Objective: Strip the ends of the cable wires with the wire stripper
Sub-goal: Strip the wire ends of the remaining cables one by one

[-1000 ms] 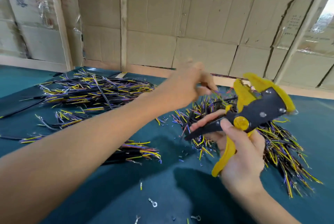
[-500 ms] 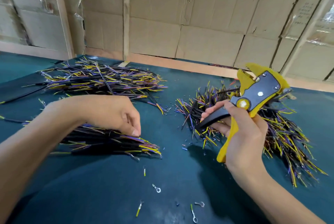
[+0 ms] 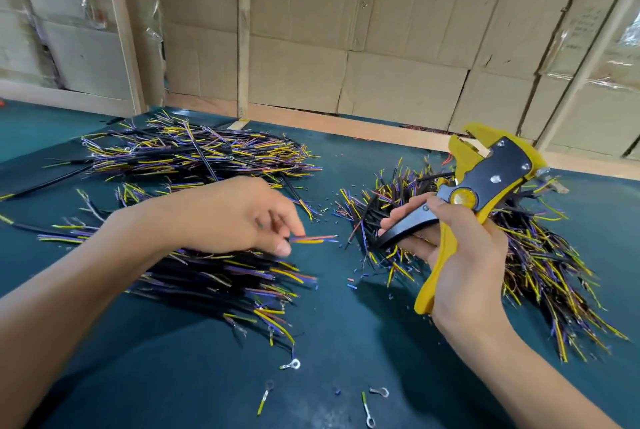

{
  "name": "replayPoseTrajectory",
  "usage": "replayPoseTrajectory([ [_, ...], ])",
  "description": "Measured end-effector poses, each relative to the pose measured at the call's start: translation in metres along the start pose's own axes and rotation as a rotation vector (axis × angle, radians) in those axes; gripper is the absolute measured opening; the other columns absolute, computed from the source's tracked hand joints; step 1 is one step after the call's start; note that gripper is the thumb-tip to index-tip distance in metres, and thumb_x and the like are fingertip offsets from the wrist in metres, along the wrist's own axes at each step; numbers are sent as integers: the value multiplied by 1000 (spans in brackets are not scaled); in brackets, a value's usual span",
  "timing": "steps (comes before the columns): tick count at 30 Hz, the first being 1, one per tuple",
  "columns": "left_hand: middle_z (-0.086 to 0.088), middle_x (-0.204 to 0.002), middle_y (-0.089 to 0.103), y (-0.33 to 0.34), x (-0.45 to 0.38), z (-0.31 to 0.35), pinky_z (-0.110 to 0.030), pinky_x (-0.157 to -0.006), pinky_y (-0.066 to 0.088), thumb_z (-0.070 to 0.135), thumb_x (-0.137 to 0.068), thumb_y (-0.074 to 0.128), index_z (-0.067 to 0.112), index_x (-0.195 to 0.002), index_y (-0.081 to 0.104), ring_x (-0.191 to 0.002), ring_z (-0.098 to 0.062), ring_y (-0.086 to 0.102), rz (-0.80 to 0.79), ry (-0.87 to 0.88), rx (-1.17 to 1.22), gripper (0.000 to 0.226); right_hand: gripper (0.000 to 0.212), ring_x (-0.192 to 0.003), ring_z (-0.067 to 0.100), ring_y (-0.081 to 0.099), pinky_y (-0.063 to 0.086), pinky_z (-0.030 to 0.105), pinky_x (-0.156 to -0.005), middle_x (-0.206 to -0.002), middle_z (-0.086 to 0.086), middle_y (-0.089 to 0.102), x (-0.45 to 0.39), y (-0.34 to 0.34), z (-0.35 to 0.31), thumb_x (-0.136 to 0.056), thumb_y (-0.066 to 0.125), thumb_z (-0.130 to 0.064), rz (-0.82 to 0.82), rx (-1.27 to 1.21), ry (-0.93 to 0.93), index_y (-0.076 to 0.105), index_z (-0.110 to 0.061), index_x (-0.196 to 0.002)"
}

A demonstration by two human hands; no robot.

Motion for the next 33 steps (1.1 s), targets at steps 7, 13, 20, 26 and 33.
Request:
replayPoseTrajectory([
  [7, -7, -100, 59, 11, 2, 34, -33, -81, 47, 10, -99, 60, 8, -112, 72, -86, -22, 58, 696, 550, -203, 18, 11, -70, 44, 67, 58, 56, -77, -71, 20, 65, -2, 7, 1, -84, 60, -9, -122, -114, 41, 67, -3, -79],
  [13, -10, -104, 65, 24, 4, 43, -42, -83, 53, 13, -101, 56, 5, -126, 64, -92, -28, 63, 762, 603, -337, 28, 22, -84, 43, 70, 58, 49, -74, -90, 27, 68, 4, 16, 1, -74, 86, -19, -332, -191, 75, 73, -9, -87],
  [20, -7, -96, 64, 22, 4, 38, -39, -80, 51, 11, -98, 60, 3, -114, 69, -86, -22, 62, 717, 571, -249, 20, 8, -74, 41, 69, 57, 60, -81, -86, 26, 70, 3, 12, 1, -79, 78, -11, -228, -40, 10, 71, -9, -82],
  [26, 4, -98, 63, 18, 2, 32, -29, -81, 51, 28, -97, 58, 18, -120, 66, -83, 2, 47, 624, 462, -353, 26, 10, -71, 37, 69, 56, 62, -85, -73, 14, 70, 0, 9, 0, -80, 71, -5, -112, 41, -39, 71, -14, -76],
  [33, 23, -89, 63, -7, 6, -9, -31, -82, 50, 69, -89, 41, 47, -107, 54, -101, -11, 62, 199, -141, -644, 31, 22, -69, 36, 64, 57, 44, -75, -76, 10, 62, -13, -1, -12, -85, 66, 11, -18, -91, -94, 64, -10, -78],
])
Point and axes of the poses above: each hand's wrist, its own x-axis away from the middle knuckle, its own y-axis out of the palm, z = x × y, the point moved 2 cm from there along -x, towards the middle knuckle
